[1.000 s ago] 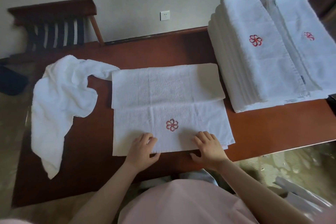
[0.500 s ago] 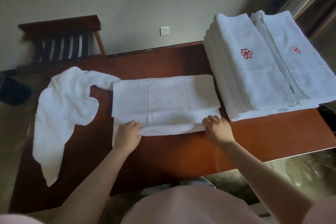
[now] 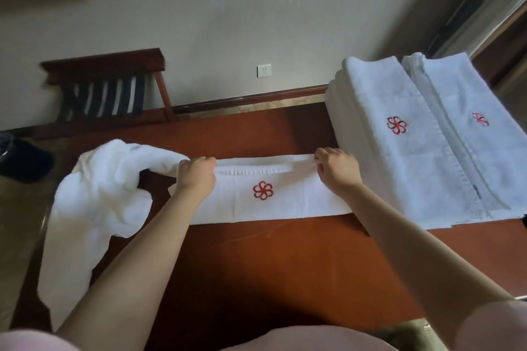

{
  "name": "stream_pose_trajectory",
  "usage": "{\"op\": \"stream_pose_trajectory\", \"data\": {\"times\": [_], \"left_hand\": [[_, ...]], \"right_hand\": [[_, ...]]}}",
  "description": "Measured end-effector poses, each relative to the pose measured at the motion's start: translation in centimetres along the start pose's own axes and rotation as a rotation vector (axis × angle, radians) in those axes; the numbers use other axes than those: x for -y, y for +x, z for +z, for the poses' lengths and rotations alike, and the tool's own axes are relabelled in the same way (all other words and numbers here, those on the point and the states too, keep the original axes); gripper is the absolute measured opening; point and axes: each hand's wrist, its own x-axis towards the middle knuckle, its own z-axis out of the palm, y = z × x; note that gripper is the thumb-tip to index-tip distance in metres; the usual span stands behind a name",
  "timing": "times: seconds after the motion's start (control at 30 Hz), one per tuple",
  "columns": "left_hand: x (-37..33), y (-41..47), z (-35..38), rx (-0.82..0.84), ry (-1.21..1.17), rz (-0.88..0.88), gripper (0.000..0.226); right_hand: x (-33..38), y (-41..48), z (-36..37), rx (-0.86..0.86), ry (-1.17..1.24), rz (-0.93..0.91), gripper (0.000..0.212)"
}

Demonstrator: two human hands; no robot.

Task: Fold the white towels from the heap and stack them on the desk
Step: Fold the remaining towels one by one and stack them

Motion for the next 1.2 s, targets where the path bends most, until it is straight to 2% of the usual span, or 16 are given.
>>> {"op": "stream_pose_trajectory", "data": {"times": [0.2, 0.37, 0.47, 0.63, 0.8, 0.93, 1.07, 1.2], "left_hand": [[-0.3, 3.7, 2.4, 0.136, 0.078, -0.002, 0.019], [-0.2, 5.4, 4.3, 0.201, 0.092, -0.013, 0.018], [0.0, 5.6, 5.1, 0.134, 0.016, -0.002, 0.02], [-0.2, 4.3, 6.0, 0.055, -0.155, 0.178, 0.031], [-0.6, 4.5, 5.5, -0.1, -0.255, 0.18, 0.008], [-0.5, 5.7, 5.1, -0.015, -0.289, 0.19, 0.011], [-0.4, 6.6, 5.0, 0.078, -0.27, 0.105, 0.012], [-0.6, 7.6, 4.7, 0.106, -0.166, 0.086, 0.013]], "right_hand": [[-1.4, 2.6, 3.0, 0.149, -0.074, -0.056, 0.023], [-2.6, 3.9, 5.1, 0.268, -0.099, -0.034, 0.024], [-2.7, 4.2, 5.6, 0.269, -0.101, -0.025, 0.026], [-1.7, 3.4, 6.0, 0.189, -0.104, -0.136, 0.028], [-1.0, 4.2, 7.0, 0.191, -0.008, -0.109, 0.017], [-1.3, 6.1, 7.4, 0.256, 0.033, -0.092, 0.017], [-1.5, 6.8, 7.4, 0.265, 0.061, -0.06, 0.013], [-1.1, 6.8, 7.6, 0.26, 0.069, 0.01, 0.006]]}}
